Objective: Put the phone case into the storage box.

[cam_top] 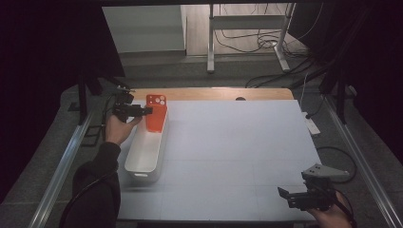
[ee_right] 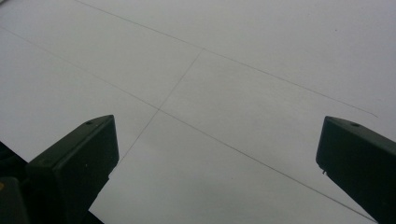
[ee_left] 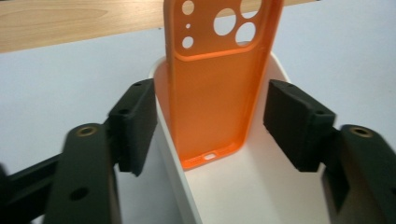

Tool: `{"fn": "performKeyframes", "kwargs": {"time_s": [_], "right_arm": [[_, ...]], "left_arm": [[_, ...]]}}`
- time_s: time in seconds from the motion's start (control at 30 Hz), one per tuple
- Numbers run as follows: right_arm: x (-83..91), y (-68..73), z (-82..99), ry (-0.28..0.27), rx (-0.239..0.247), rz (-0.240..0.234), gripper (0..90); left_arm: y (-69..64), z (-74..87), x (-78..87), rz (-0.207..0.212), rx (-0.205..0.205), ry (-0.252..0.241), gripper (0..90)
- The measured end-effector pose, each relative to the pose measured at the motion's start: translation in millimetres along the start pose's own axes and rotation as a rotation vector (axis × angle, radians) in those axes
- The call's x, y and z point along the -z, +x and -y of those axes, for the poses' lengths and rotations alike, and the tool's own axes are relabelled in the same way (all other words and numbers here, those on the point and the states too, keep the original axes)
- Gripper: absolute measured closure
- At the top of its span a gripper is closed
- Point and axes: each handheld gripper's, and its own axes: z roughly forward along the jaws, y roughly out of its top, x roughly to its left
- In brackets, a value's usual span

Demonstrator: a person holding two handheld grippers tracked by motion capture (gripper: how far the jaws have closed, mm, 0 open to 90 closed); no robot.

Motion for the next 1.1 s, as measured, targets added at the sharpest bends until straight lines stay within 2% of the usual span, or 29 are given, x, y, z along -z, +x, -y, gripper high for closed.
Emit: {"fn": "performKeyframes", "kwargs": {"time_s": [0.2,0.47,0.73,1.03,1.1], "right_arm": [[-0.1,0.2,-0.1,0.001,0.000,0.000,0.0],[-0.1,0.1,-0.1,0.000,0.001,-0.001,0.0],[-0.1,0.1,-0.1,0.001,0.000,-0.003,0.0],[-0.2,0.1,0.0,0.001,0.001,-0.003,0.0],[-0.2,0.1,-0.1,0.002,0.000,-0.004,0.0]], "left_arm": [[-2.8,2.4,3.8,0.027,-0.023,0.002,18.3],[-8.9,6.6,8.2,0.057,-0.054,-0.005,8.7],[-16.4,11.3,14.3,0.099,-0.088,-0.022,4.6],[-25.3,16.4,18.4,0.098,-0.137,-0.040,1.9],[-27.5,17.8,19.2,0.087,-0.155,-0.042,1.6]]}}
